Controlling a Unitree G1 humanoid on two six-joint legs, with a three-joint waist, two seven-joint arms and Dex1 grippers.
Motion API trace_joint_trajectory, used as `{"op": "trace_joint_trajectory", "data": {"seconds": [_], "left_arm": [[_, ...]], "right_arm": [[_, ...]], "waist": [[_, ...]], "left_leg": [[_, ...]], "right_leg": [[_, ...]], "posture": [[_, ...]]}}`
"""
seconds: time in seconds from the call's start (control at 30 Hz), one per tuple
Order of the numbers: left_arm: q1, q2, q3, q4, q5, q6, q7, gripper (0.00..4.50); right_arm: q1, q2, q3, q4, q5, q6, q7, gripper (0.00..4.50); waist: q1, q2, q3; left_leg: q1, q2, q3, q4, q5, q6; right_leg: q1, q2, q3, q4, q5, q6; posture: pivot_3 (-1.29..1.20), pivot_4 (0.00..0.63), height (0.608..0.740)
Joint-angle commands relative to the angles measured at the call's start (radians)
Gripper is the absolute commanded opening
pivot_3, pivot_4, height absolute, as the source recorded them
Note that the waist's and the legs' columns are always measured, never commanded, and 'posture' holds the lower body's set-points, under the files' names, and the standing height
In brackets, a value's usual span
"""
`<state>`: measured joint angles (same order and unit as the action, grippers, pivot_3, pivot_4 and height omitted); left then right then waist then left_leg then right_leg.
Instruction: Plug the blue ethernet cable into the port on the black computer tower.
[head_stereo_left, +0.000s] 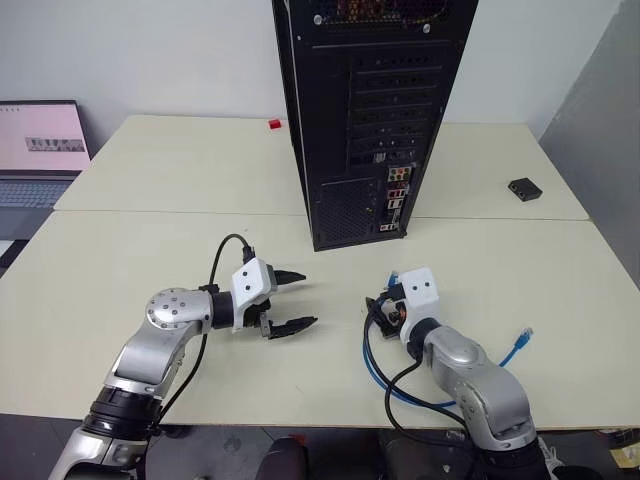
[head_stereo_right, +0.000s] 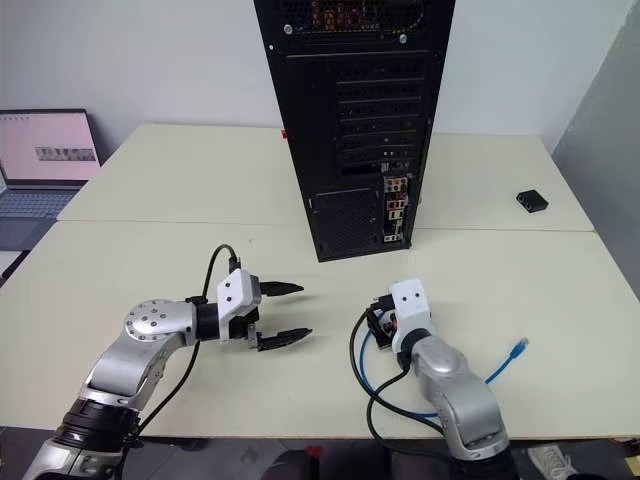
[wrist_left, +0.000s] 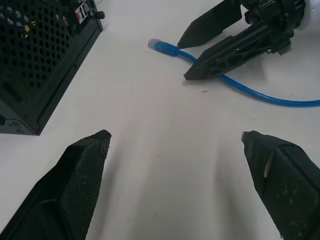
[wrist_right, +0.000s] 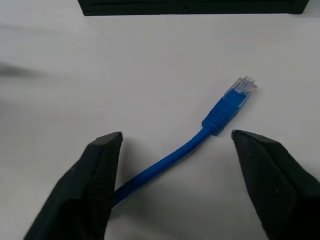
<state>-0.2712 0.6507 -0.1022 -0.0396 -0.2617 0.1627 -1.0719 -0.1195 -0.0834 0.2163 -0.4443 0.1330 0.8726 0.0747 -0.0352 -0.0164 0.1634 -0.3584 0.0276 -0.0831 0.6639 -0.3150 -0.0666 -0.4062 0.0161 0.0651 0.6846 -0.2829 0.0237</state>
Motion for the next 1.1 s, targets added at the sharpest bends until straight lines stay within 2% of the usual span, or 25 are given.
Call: {"op": "trace_joint_trajectory", "data": {"seconds": [0.03,0.13,0.4,0.43,0.53,0.63,0.77,0.87,1.1], "left_arm": [[-0.026,-0.008,0.001,-0.031,-0.002,-0.009,0.005,4.5],[-0.031,-0.009,-0.001,-0.037,-0.001,-0.002,0.007,4.5],[-0.059,-0.007,-0.008,-0.05,-0.009,0.029,0.008,4.5],[-0.062,-0.006,-0.008,-0.05,-0.009,0.031,0.007,4.5],[-0.072,-0.004,-0.01,-0.046,-0.01,0.033,0.0,4.5],[-0.097,-0.001,-0.013,-0.026,-0.011,0.035,-0.019,4.5],[-0.154,0.005,-0.027,0.045,0.001,0.001,-0.077,4.5],[-0.206,0.002,-0.053,0.113,0.025,-0.061,-0.131,4.5],[-0.266,-0.023,-0.111,0.188,0.049,-0.168,-0.234,4.5]], "right_arm": [[-0.017,0.009,-0.004,-0.005,-0.012,0.018,-0.011,2.71],[-0.02,0.011,-0.008,-0.006,-0.014,0.021,-0.016,1.86],[-0.021,0.006,-0.03,-0.035,-0.01,0.039,-0.01,0.12],[-0.021,0.0,-0.031,-0.042,-0.007,0.044,-0.003,0.02],[-0.024,-0.033,-0.03,-0.069,0.005,0.06,0.031,0.02],[-0.039,-0.144,0.003,-0.116,0.026,0.066,0.133,0.02],[-0.075,-0.391,0.121,-0.176,-0.033,-0.082,0.323,0.02],[-0.105,-0.506,0.163,-0.2,-0.056,-0.182,0.426,0.02],[-0.159,-0.558,0.173,-0.206,-0.047,-0.246,0.531,0.02]], "waist": [[0.0,0.0,0.0],[-0.001,0.0,0.0],[0.0,0.0,0.0],[0.0,0.0,0.0],[0.0,0.0,0.0],[0.001,0.0,0.0],[0.0,0.001,0.0],[-0.001,0.001,0.0],[-0.005,0.0,0.0]], "left_leg": [[0.0,0.0,0.0,0.0,0.0,0.0],[0.0,0.0,0.0,0.0,0.0,0.0],[0.0,0.0,0.0,0.0,0.0,0.0],[0.0,0.0,0.0,0.0,0.0,0.0],[0.0,0.0,0.0,0.0,0.0,0.0],[-0.001,-0.001,0.0,0.0,0.0,0.0],[-0.001,-0.001,-0.001,0.0,0.0,0.0],[-0.001,-0.001,-0.001,0.0,0.0,0.0],[-0.003,-0.001,-0.001,0.001,0.0,0.0]], "right_leg": [[0.0,0.0,0.0,0.0,0.0,0.0],[0.0,0.0,0.0,0.0,0.0,0.0],[0.0,0.0,0.0,0.0,0.0,0.0],[0.0,0.0,0.0,0.0,0.0,0.0],[0.0,0.0,0.0,-0.001,0.0,0.0],[0.0,0.0,-0.001,-0.001,0.0,0.0],[0.0,0.0,-0.001,-0.002,0.0,0.0],[0.0,0.0,-0.002,-0.002,0.0,0.0],[0.0,0.0,-0.002,-0.002,0.0,0.0]], "posture": [[0.0,0.15,0.74],[0.0,0.15,0.74],[0.0,0.15,0.74],[0.0,0.15,0.74],[0.0,0.15,0.74],[0.0,0.15,0.74],[0.0,0.15,0.74],[0.0,0.15,0.74],[0.0,0.15,0.74]]}}
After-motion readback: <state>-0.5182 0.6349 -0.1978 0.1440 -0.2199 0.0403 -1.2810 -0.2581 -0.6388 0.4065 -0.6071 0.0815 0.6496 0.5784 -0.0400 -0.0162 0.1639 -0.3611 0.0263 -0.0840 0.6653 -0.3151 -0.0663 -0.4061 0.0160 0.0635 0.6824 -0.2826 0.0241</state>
